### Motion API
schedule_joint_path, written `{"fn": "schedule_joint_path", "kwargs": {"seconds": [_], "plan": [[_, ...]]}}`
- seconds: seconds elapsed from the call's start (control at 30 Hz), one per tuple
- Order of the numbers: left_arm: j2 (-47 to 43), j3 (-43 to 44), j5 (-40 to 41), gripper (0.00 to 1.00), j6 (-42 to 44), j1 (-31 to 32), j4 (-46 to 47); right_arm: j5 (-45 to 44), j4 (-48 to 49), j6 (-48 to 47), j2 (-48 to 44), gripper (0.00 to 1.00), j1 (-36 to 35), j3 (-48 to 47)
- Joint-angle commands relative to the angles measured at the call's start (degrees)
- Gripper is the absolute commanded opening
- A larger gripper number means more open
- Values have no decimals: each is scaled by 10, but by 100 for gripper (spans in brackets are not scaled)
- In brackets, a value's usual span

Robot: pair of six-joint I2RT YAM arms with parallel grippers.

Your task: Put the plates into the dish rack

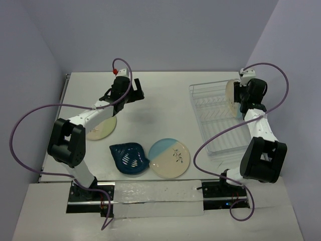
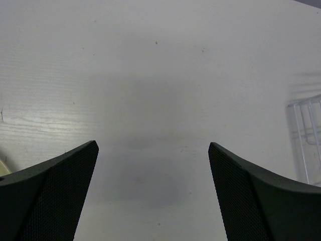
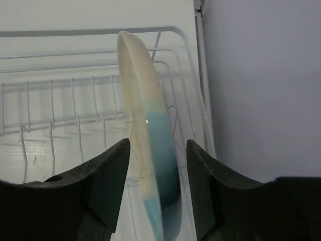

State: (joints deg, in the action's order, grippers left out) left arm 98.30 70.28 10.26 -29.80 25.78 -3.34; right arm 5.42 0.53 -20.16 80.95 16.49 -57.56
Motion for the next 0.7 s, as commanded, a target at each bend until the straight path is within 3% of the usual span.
{"fn": "schedule_joint_path", "kwargs": {"seconds": [0.0, 0.3, 0.57, 0.67], "plan": [[5, 29, 6, 99, -1, 1, 0, -13, 48, 7, -14, 60, 0, -5], [-4, 21, 4, 99, -1, 1, 1, -54, 85, 23, -30, 75, 0, 3], [-22, 8, 7, 99, -2, 1, 6, -133, 113, 75, -51, 100, 0, -5], [-33, 1, 8, 99, -3, 1, 10, -149, 117, 92, -66, 100, 0, -5]]}}
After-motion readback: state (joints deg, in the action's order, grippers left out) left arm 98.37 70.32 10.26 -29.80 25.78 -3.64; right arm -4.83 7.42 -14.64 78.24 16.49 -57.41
